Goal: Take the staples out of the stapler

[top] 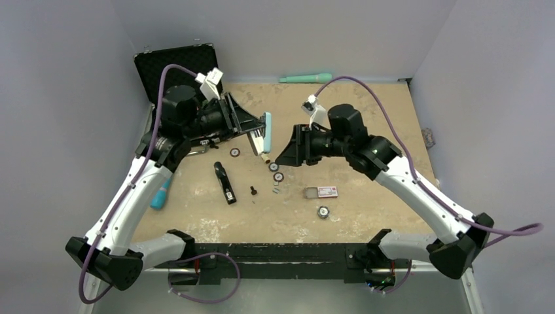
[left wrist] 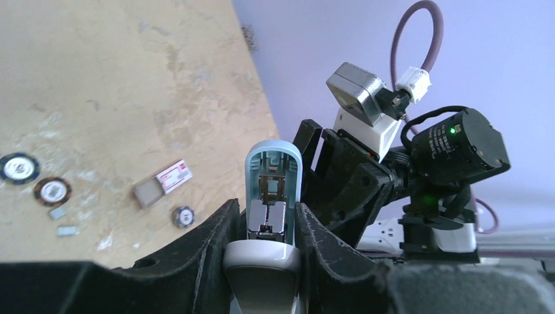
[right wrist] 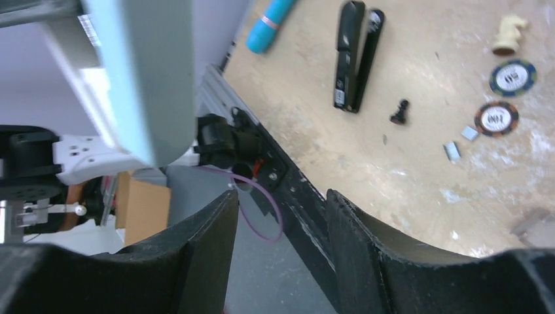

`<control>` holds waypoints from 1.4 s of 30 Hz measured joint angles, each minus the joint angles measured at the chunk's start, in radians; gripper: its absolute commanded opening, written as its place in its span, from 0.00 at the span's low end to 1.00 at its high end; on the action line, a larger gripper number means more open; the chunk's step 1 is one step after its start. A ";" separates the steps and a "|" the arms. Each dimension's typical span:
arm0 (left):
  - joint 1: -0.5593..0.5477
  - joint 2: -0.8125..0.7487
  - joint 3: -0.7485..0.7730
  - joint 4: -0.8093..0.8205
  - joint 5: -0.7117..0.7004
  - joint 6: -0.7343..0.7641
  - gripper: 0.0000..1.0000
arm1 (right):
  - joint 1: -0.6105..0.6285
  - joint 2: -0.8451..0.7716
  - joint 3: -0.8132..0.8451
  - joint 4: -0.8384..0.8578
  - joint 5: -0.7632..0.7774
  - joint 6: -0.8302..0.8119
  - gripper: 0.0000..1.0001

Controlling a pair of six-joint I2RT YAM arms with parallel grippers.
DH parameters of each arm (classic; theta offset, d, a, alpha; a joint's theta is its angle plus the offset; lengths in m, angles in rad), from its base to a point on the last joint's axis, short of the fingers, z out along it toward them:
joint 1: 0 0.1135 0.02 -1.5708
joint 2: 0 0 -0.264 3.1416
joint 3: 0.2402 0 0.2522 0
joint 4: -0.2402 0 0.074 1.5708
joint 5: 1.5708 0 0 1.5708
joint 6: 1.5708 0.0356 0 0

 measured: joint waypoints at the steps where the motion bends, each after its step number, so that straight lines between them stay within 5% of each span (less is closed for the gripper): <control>1: 0.000 -0.007 -0.001 0.032 0.013 -0.016 0.00 | 0.000 -0.025 0.000 0.019 -0.001 0.005 0.57; 13: 0.000 -0.057 -0.051 0.449 0.105 -0.245 0.00 | 0.000 -0.237 -0.018 0.331 -0.093 0.035 0.63; 30: -0.036 -0.095 -0.270 0.784 0.073 -0.429 0.00 | 0.000 -0.229 0.013 0.286 -0.079 0.036 0.63; 33: -0.044 -0.095 -0.280 0.824 0.065 -0.447 0.00 | 0.000 -0.239 0.013 0.295 -0.079 0.038 0.69; 37: -0.064 -0.095 -0.281 0.851 0.062 -0.449 0.00 | 0.000 -0.240 0.006 0.317 -0.086 0.061 0.89; 42: -0.079 -0.089 -0.281 0.866 0.063 -0.448 0.00 | 0.000 -0.321 -0.071 0.354 -0.075 0.108 0.91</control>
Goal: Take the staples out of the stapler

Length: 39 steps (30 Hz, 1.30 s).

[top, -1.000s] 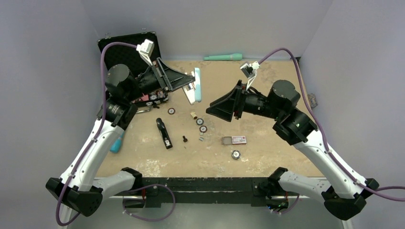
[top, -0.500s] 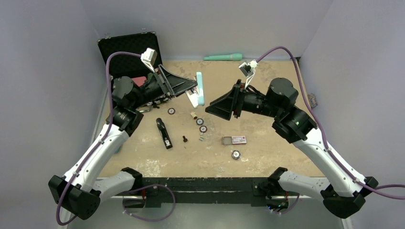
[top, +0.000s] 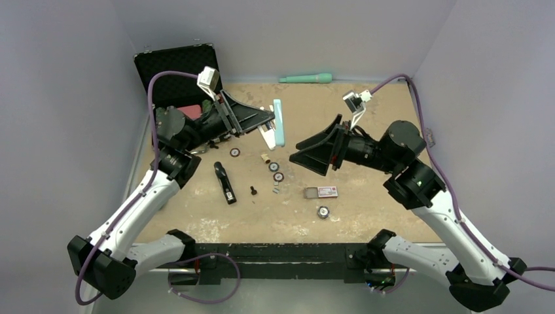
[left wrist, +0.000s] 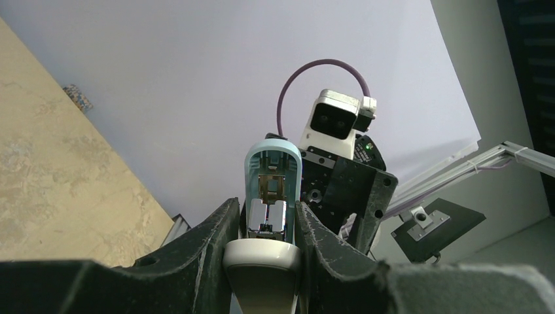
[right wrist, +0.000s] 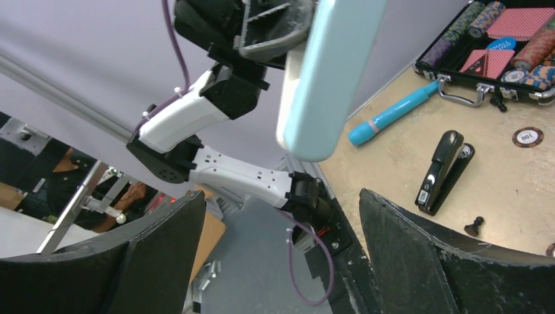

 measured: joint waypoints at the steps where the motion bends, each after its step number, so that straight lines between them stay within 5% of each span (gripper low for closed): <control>1: -0.002 0.003 0.000 0.001 0.000 0.000 0.00 | 0.000 -0.011 -0.002 0.000 0.001 0.006 0.90; 29: -0.124 0.134 0.090 -0.002 -0.008 0.029 0.00 | 0.000 0.052 0.017 0.035 0.024 0.012 0.85; 39: -0.131 0.134 0.090 0.001 -0.008 0.029 0.00 | 0.000 0.084 0.017 0.060 0.019 0.015 0.60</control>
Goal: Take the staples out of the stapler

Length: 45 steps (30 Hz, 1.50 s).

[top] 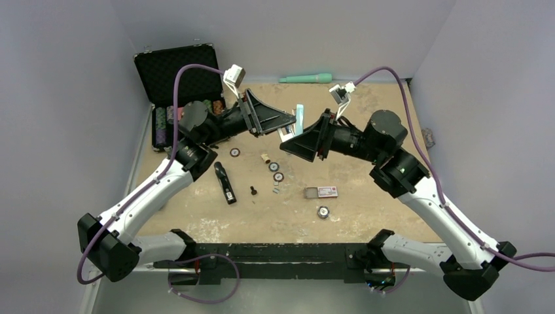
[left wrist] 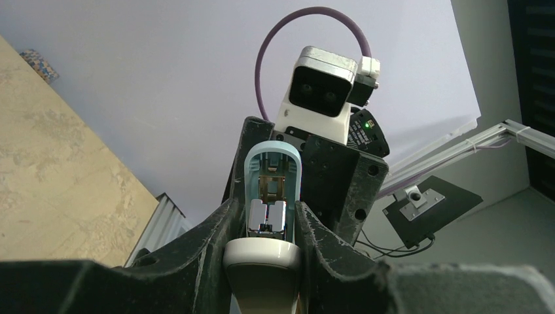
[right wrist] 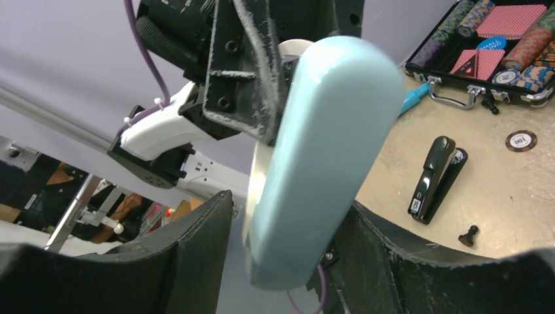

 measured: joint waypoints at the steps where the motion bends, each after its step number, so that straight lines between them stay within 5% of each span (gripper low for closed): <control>1: -0.001 0.000 0.000 0.000 0.000 0.000 0.00 | 0.000 0.007 0.000 0.000 0.000 0.001 0.58; 4: -0.002 0.000 0.000 0.002 0.000 0.000 0.00 | 0.000 0.024 0.000 0.000 -0.002 0.000 0.46; 8: -0.001 0.002 0.000 0.026 0.005 0.018 0.00 | 0.000 0.034 0.001 0.008 -0.026 0.024 0.00; 10: -0.003 0.000 0.002 0.051 0.011 0.040 0.00 | 0.000 0.035 0.002 0.011 -0.042 0.055 0.00; 13: -0.006 -0.003 0.005 0.047 0.015 0.050 0.45 | 0.000 0.034 0.003 0.019 -0.051 0.059 0.00; 15: -0.006 -0.008 0.018 0.000 0.010 0.067 0.89 | 0.000 0.034 0.003 0.015 -0.051 0.055 0.00; 16: -0.006 -0.015 0.032 -0.059 -0.003 0.087 0.99 | 0.000 0.034 0.003 0.009 -0.046 0.043 0.00; 37: 0.185 -0.238 0.249 -1.286 -0.468 0.572 0.98 | 0.000 0.126 0.073 -0.293 0.121 -0.092 0.00; 45: 0.197 -0.346 0.042 -1.531 -0.670 0.767 0.97 | 0.000 0.264 0.072 -0.428 0.174 -0.126 0.00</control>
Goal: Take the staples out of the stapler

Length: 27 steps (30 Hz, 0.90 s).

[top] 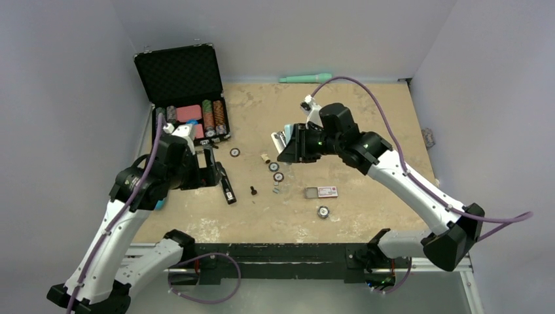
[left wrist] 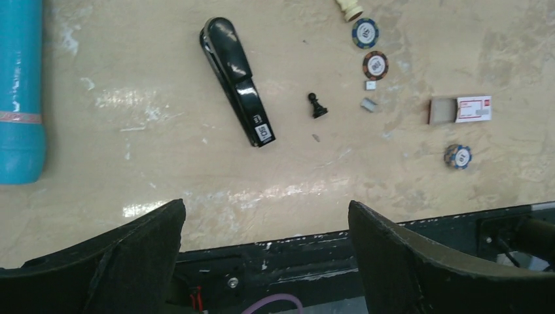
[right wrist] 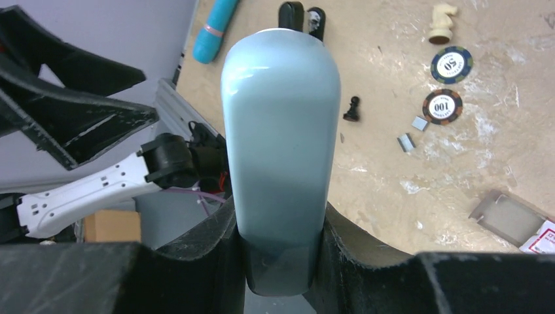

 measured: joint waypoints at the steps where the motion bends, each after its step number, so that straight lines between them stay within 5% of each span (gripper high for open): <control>1: 0.000 -0.015 -0.013 -0.013 -0.009 0.011 0.97 | 0.000 0.012 0.000 -0.011 0.003 -0.004 0.00; 14: 0.000 -0.246 -0.125 -0.026 -0.207 0.094 1.00 | 0.080 0.235 0.043 -0.040 0.054 -0.043 0.00; 27: 0.000 -0.367 -0.313 0.050 -0.292 0.067 1.00 | 0.178 0.566 0.276 -0.082 0.101 -0.049 0.00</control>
